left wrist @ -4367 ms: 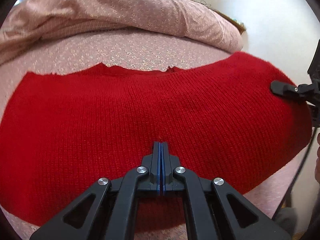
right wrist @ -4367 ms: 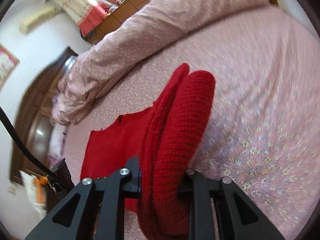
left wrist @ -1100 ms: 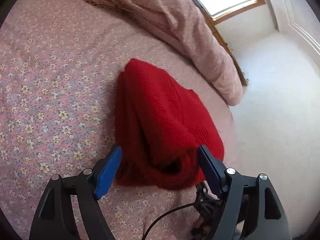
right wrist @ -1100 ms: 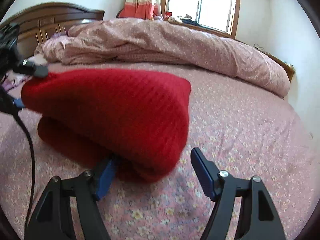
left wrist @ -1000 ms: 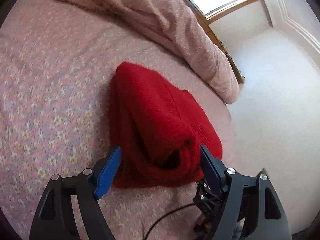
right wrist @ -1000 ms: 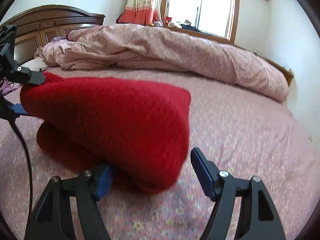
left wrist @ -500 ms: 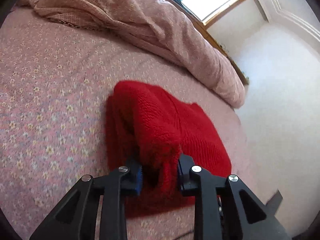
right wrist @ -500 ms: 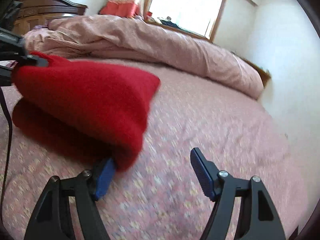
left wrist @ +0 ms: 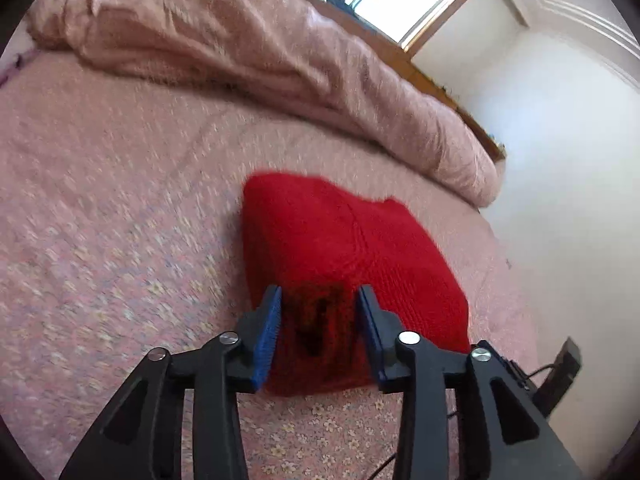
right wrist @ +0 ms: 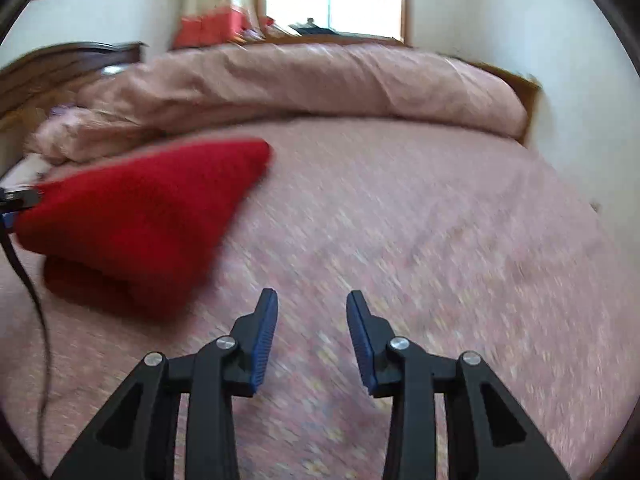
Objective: Fold small clothes
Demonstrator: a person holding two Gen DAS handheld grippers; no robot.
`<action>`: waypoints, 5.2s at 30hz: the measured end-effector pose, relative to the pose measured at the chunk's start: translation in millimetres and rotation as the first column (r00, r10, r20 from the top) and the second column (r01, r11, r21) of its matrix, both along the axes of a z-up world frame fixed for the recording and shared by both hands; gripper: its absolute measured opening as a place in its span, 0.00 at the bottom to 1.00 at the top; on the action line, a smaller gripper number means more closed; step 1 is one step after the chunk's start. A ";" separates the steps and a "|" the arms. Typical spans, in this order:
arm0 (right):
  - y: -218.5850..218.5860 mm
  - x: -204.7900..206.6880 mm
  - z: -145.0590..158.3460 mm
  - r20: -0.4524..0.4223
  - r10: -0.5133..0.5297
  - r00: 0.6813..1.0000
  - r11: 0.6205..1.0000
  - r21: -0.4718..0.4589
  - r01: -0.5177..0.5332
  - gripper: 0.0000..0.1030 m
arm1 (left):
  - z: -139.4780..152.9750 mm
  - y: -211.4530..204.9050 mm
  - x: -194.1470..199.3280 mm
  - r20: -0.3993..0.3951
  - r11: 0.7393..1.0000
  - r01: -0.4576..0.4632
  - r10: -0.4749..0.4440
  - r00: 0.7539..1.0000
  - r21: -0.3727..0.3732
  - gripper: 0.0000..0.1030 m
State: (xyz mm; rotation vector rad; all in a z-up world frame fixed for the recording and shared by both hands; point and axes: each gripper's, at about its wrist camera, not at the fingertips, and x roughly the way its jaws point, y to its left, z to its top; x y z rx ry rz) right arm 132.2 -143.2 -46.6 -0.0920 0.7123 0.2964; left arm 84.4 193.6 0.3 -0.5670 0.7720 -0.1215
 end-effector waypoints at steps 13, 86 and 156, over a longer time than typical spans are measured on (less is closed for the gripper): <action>33.5 -13.1 12.8 0.089 0.093 0.992 0.996 -0.023 -0.091 0.58 | -56.4 8.9 7.0 -0.156 0.855 0.029 -0.128 0.979 -0.517 0.76; 0.0 8.8 18.0 0.047 0.088 0.995 0.995 -0.049 -0.086 0.80 | -6.1 -50.4 42.2 -0.103 0.921 0.017 0.025 0.994 0.389 0.26; 88.3 42.6 -6.5 -0.084 0.373 0.924 0.919 0.167 -0.356 0.00 | -44.2 -116.3 49.0 -0.019 0.879 0.084 -0.085 0.996 0.469 0.00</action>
